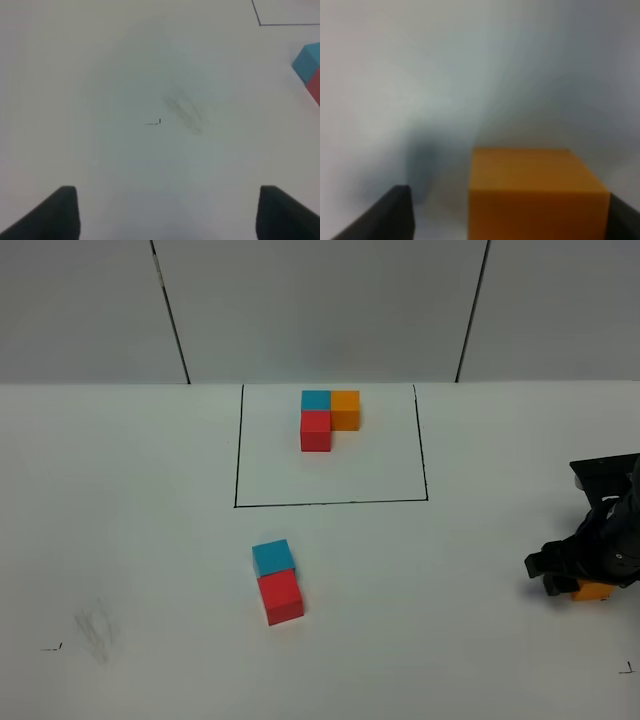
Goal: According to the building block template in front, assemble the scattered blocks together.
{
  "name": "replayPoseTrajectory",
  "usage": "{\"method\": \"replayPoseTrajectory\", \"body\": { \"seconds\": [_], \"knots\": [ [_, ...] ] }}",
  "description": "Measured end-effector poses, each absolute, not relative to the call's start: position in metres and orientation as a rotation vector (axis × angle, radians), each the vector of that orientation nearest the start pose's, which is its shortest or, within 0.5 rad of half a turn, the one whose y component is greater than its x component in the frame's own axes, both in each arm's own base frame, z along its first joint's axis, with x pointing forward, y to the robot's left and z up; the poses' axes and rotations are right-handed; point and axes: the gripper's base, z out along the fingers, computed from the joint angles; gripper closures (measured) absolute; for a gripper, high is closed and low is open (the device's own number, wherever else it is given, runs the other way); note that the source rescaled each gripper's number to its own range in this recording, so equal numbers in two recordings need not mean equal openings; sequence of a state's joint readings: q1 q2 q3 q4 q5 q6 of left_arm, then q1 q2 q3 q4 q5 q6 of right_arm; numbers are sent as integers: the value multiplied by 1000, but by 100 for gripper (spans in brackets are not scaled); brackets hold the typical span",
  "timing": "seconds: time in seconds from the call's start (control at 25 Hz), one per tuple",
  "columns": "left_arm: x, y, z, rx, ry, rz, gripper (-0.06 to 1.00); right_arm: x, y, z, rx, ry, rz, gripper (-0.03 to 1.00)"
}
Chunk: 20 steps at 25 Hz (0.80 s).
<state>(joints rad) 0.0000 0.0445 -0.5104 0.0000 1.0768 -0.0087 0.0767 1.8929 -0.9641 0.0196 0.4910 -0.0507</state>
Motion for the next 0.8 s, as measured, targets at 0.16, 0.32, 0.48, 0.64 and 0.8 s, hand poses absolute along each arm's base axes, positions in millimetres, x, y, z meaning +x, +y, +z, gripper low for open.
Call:
{"method": "replayPoseTrajectory", "body": {
  "seconds": [0.16,0.32,0.48,0.64,0.8],
  "knots": [
    [0,0,279,-9,2094,-5,36,330,25,118,-160,2901,20,83],
    [0,0,279,-9,2094,-5,36,330,25,118,-160,2902,20,97],
    [0,0,279,-9,2094,-5,36,330,25,118,-160,2902,20,97],
    [0,0,279,-9,2094,-5,36,330,25,118,-166,2902,14,97],
    [0,0,279,-9,2094,-5,36,330,24,118,-196,2899,-7,97]
  ]
}}
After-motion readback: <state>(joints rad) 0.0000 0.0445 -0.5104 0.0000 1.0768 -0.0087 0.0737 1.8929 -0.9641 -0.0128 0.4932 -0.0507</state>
